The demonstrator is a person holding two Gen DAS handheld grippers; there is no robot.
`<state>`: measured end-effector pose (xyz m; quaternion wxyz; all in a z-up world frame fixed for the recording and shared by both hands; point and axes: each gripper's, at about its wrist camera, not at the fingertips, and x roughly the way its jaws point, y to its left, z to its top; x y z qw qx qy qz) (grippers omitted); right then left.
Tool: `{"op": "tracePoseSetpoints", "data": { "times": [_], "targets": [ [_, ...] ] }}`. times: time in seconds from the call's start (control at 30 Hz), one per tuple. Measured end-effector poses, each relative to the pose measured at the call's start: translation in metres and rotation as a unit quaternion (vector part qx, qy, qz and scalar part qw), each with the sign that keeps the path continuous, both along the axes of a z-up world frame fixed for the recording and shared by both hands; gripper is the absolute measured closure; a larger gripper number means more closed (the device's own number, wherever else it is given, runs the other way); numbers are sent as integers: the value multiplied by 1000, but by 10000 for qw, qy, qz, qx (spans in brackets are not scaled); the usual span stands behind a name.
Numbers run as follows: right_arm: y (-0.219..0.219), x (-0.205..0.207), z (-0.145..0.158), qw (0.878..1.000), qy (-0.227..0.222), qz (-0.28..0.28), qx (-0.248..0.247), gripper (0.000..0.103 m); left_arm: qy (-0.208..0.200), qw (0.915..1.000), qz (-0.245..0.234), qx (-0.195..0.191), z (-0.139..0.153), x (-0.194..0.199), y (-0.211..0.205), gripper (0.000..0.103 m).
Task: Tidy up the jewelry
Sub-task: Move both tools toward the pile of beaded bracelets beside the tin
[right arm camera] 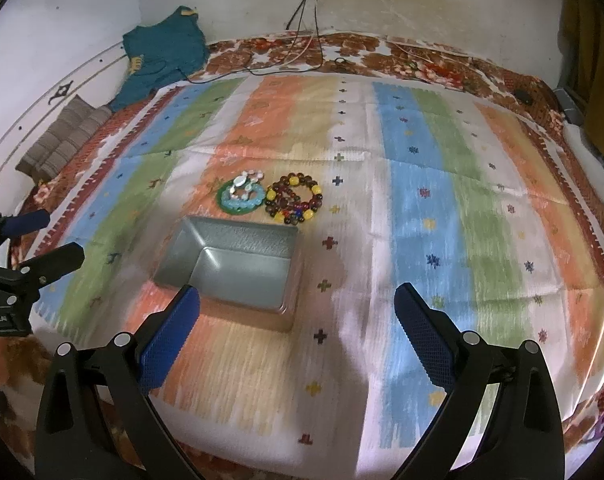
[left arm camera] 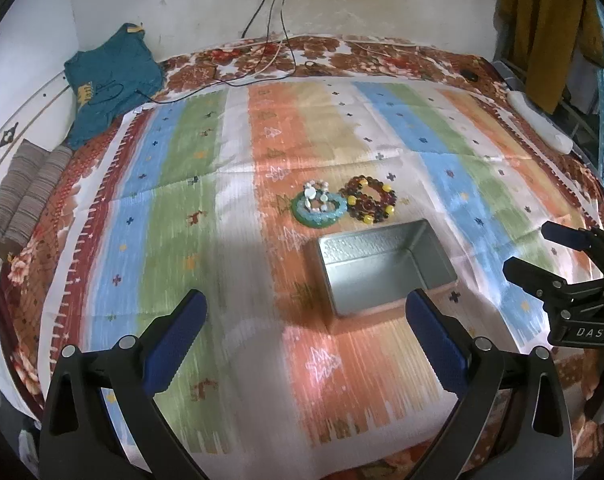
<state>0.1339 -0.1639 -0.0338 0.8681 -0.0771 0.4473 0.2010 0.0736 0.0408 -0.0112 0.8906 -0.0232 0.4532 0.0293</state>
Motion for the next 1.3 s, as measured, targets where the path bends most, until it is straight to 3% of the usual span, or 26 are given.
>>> {"op": "tracePoseSetpoints", "data": {
  "times": [0.73,1.3],
  "targets": [
    [16,61,-17,9992,314,-233,-70,4,192,9994,211,-192,-10,76,12,6],
    [27,106,-34,9982,506,-280,-184,4,385,9989,236,-118,-28,130,26,6]
  ]
}}
